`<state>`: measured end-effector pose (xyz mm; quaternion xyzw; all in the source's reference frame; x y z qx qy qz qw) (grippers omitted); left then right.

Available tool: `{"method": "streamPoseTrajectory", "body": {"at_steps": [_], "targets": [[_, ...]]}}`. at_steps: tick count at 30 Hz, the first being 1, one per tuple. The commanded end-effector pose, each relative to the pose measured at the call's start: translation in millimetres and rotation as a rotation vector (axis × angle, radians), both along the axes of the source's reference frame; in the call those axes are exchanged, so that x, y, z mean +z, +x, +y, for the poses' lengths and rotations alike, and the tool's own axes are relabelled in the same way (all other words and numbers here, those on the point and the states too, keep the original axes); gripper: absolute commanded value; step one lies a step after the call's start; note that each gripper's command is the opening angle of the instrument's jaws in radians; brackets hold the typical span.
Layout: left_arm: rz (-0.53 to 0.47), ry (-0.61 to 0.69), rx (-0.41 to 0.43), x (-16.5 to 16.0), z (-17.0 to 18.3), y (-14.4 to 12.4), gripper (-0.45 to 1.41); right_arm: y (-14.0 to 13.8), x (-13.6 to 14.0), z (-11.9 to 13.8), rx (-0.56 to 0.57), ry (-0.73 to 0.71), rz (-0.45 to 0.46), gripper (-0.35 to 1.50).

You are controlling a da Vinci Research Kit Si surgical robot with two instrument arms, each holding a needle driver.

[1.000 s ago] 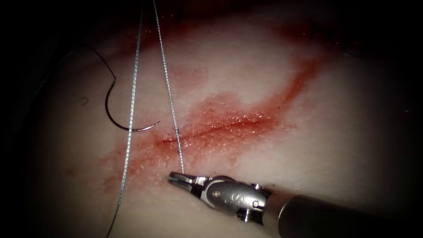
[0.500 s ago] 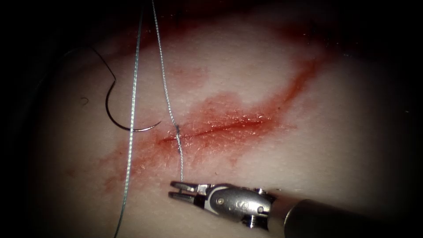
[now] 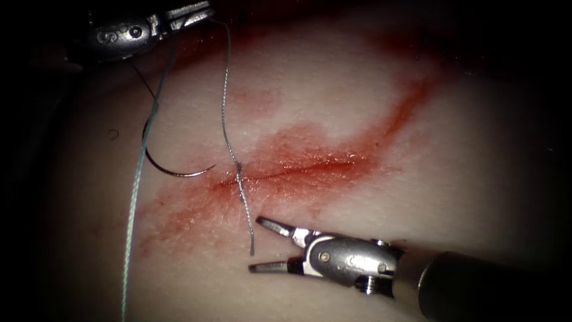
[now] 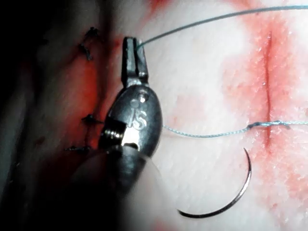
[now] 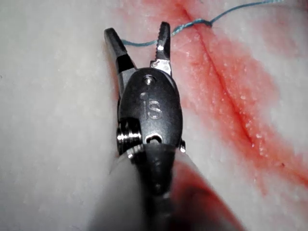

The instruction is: Wound Closure

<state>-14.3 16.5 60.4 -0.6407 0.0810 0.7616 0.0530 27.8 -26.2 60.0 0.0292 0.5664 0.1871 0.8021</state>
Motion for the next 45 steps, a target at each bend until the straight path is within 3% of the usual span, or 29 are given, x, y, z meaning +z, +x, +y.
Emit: {"method": "streamPoseTrajectory", "body": {"at_steps": [1,4,7,11,24,32,33,35,36,45], "targets": [[-0.033,0.029,0.020,-0.6,-1.9,-0.5,-0.45,0.6,0.0,1.2,-0.042,0.018,0.047,0.98],[-0.053,0.044,0.040,-1.5,-3.5,-0.5,-0.45,0.6,-0.1,2.1,-0.046,0.038,0.071,0.88],[-0.088,0.073,0.076,-3.1,-6.9,-0.1,-0.45,0.8,0.3,4.1,-0.052,0.090,0.118,0.61],[-0.081,0.109,0.080,-3.6,-9.4,0.4,-0.45,1.4,1.3,5.8,-0.039,0.143,0.162,0.44],[-0.118,0.213,0.105,-2.1,-15.7,-0.2,-0.45,5.4,5.8,10.5,0.050,0.245,0.344,-0.15],[-0.109,0.245,0.156,-1.2,-18.0,-0.2,-0.45,5.4,8.1,11.9,0.118,0.309,0.435,-0.18],[-0.075,0.254,0.198,-0.7,-18.7,-0.2,-0.45,5.2,8.3,12.3,0.138,0.337,0.486,-0.20],[-0.053,0.257,0.219,-0.3,-18.9,-0.3,-0.45,5.1,8.3,12.4,0.143,0.345,0.503,-0.20],[0.010,0.263,0.254,0.7,-19.1,-0.4,-0.45,5.1,8.2,12.5,0.162,0.377,0.543,-0.20],[0.159,0.220,0.254,5.6,-18.7,-1.1,-0.45,5.6,6.4,11.5,0.044,0.432,0.665,-0.18]]}}
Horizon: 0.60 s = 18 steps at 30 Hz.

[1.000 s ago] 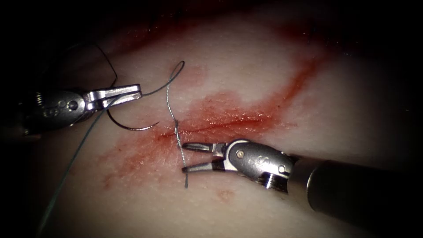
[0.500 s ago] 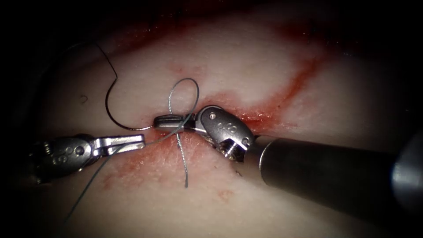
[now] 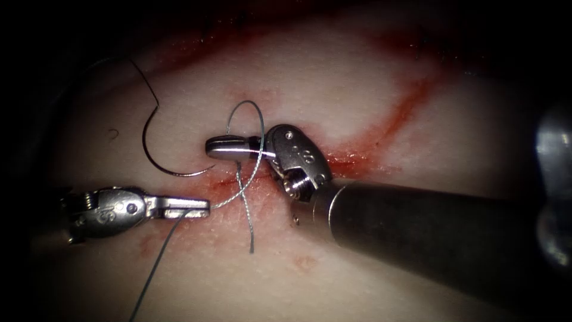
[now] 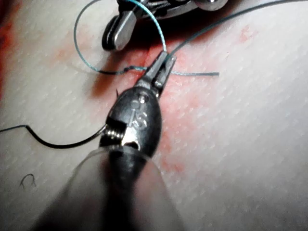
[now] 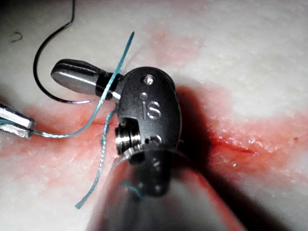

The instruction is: Wound Closure

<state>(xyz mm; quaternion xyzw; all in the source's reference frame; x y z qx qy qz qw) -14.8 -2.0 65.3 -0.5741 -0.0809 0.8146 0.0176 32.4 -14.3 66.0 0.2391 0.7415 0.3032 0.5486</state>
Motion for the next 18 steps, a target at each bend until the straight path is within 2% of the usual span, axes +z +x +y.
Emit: {"method": "streamPoseTrajectory", "body": {"at_steps": [1,4,13,15,18], "targets": [[0.001,0.001,-0.004,0.9,-0.1,-0.6,-0.45,1.0,0.0,-0.5,-0.024,0.001,0.025,-0.18],[0.006,-0.012,-0.006,1.3,0.7,-0.4,-0.45,1.0,-0.8,-0.8,-0.080,0.004,0.065,-0.20],[0.015,-0.024,-0.011,2.0,2.0,0.0,-0.45,-0.2,-2.4,0.1,-0.100,0.024,0.064,-0.21],[0.018,-0.024,-0.015,2.2,2.5,0.0,-0.45,-0.4,-2.7,0.4,-0.098,0.018,0.063,-0.32],[0.018,-0.026,-0.019,2.3,3.2,-0.3,-0.45,-0.4,-2.7,0.3,-0.139,0.006,0.063,-0.33]]}}
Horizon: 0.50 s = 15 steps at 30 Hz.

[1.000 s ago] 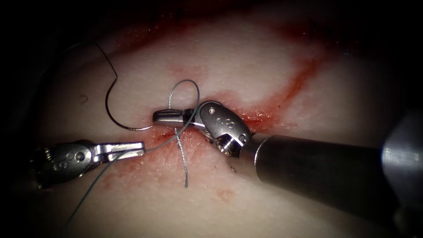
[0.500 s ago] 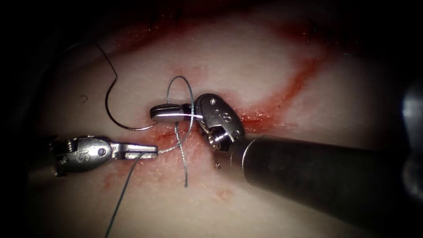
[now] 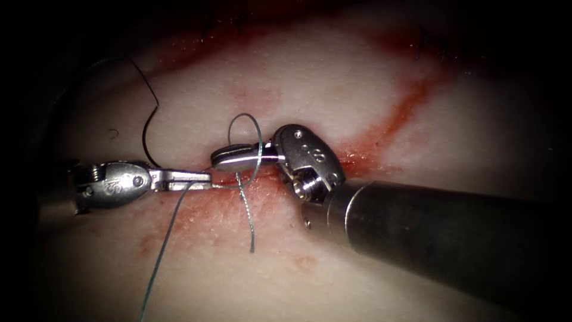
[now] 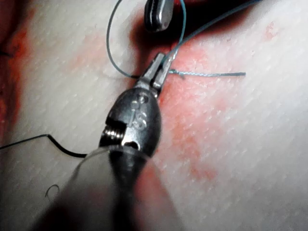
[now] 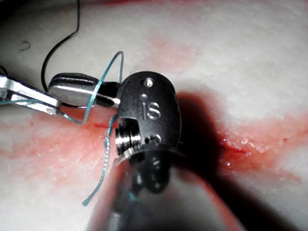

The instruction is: Wound Closure

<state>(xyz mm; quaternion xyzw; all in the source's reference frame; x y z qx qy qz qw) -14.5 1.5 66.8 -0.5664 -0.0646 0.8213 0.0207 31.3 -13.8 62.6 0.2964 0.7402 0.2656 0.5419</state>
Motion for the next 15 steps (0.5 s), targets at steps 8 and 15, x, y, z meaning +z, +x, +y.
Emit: {"method": "streamPoseTrajectory", "body": {"at_steps": [8,15], "targets": [[-0.024,-0.005,-0.025,1.3,1.9,-1.0,-0.45,0.9,0.8,-0.6,-0.264,-0.113,0.008,-0.33],[-0.030,-0.008,-0.030,1.8,2.4,-0.7,-0.45,1.2,0.5,-1.0,-0.565,-0.313,0.043,-0.10]]}}
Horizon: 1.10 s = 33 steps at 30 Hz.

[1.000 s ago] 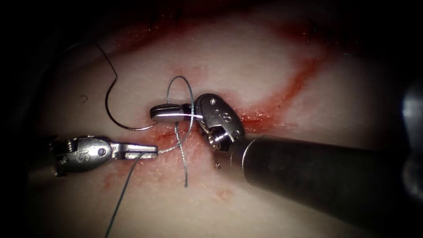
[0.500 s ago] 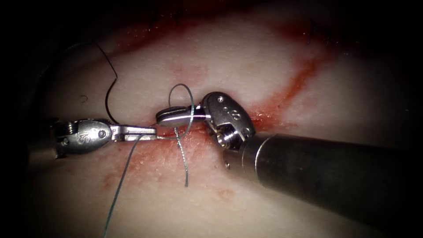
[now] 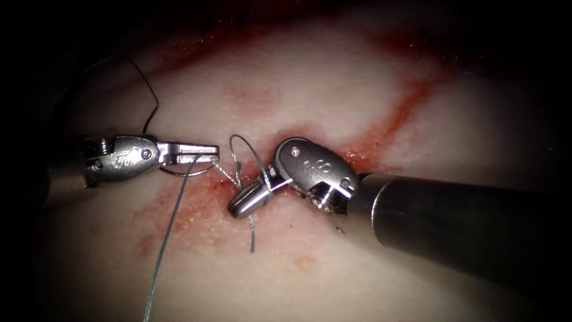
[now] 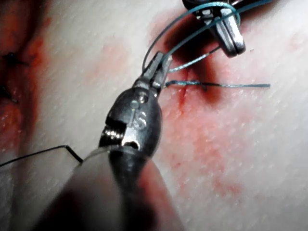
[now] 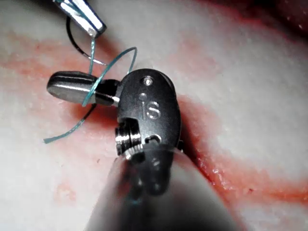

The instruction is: Wound Closure

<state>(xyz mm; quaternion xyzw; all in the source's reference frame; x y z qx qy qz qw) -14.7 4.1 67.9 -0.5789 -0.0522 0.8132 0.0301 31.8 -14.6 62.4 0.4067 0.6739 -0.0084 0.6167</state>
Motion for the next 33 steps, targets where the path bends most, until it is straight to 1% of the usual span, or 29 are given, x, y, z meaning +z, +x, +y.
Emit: {"method": "streamPoseTrajectory", "body": {"at_steps": [1,2,3,4,5,8,12,13,19,27,30,33], "targets": [[-0.001,0.001,0.001,0.6,-0.3,-0.6,-0.45,0.8,0.7,-0.3,-0.106,-0.066,0.021,0.11],[-0.001,0.001,0.000,0.6,-0.4,-0.6,-0.45,0.9,0.7,-0.4,-0.139,-0.086,0.023,0.22],[-0.001,0.001,0.000,0.6,-0.4,-0.6,-0.45,0.9,0.7,-0.4,-0.139,-0.086,0.023,0.22],[-0.001,0.001,0.000,0.5,-0.5,-0.6,-0.45,1.0,0.6,-0.5,-0.186,-0.134,0.025,0.39],[0.000,0.001,0.000,0.5,-0.5,-0.5,-0.45,1.1,0.6,-0.5,-0.201,-0.151,0.030,0.44],[0.000,0.000,0.000,0.5,-0.7,-0.5,-0.45,1.5,0.6,-0.6,-0.243,-0.207,0.012,0.76],[0.002,-0.002,-0.001,0.5,-0.9,-0.5,-0.45,1.9,0.8,-1.2,-0.291,-0.247,0.004,0.86],[0.002,-0.002,-0.002,0.6,-1.0,-0.5,-0.45,2.1,0.9,-1.5,-0.308,-0.258,0.000,0.93],[0.001,-0.003,0.001,0.6,-1.1,-0.3,-0.45,2.8,1.4,-2.6,-0.345,-0.291,-0.003,1.00],[-0.001,-0.008,0.007,0.7,-1.6,0.5,-0.45,4.0,3.0,-3.1,-0.393,-0.368,-0.082,1.00],[-0.001,0.000,0.005,0.8,-1.9,0.8,-0.45,4.5,3.7,-3.2,-0.400,-0.388,-0.107,0.96],[-0.002,-0.001,0.007,0.8,-2.1,1.1,-0.45,4.9,4.2,-3.5,-0.402,-0.399,-0.108,0.91]]}}
